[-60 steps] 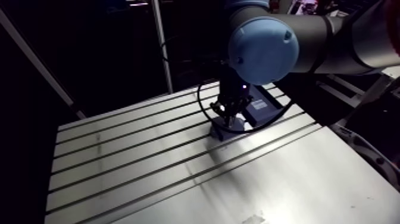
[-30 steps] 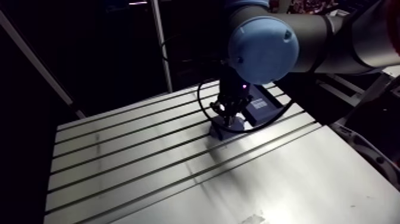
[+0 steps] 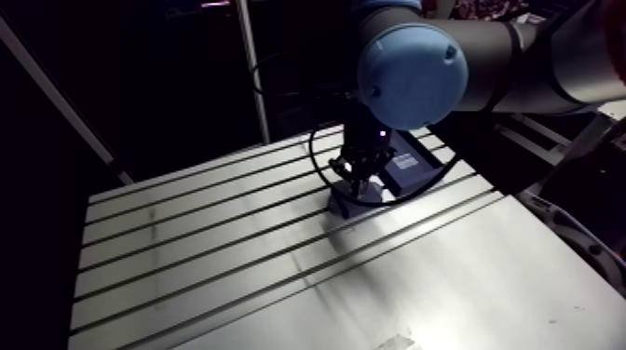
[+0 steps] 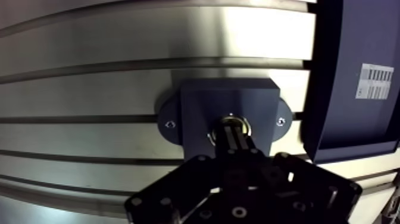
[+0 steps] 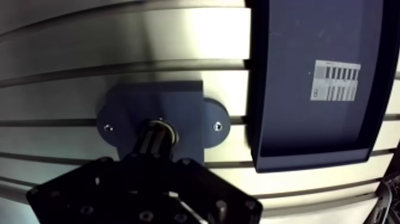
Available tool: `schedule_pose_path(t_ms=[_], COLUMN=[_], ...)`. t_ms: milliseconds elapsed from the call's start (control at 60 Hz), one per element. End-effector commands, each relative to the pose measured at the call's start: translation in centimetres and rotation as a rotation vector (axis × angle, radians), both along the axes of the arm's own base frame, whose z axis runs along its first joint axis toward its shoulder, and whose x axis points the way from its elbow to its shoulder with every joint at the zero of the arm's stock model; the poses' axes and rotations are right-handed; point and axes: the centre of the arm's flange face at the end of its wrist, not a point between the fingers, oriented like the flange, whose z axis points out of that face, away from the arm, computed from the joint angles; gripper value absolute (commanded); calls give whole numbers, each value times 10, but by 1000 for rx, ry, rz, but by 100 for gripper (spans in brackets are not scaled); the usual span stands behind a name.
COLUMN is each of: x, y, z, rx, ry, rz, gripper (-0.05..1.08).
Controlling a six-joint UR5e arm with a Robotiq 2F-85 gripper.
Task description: Pick up the bearing and press it into the housing until flush.
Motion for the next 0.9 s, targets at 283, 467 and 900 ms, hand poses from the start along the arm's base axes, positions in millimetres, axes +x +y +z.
schedule_pose_path(t_ms=[283,467,900], x=[-10,-6,10], y=[1,0,-9], z=[31,48,111], rx=[15,20,12], ry=[43,47,22], rz=[6,7,8], gripper=[97,97,4])
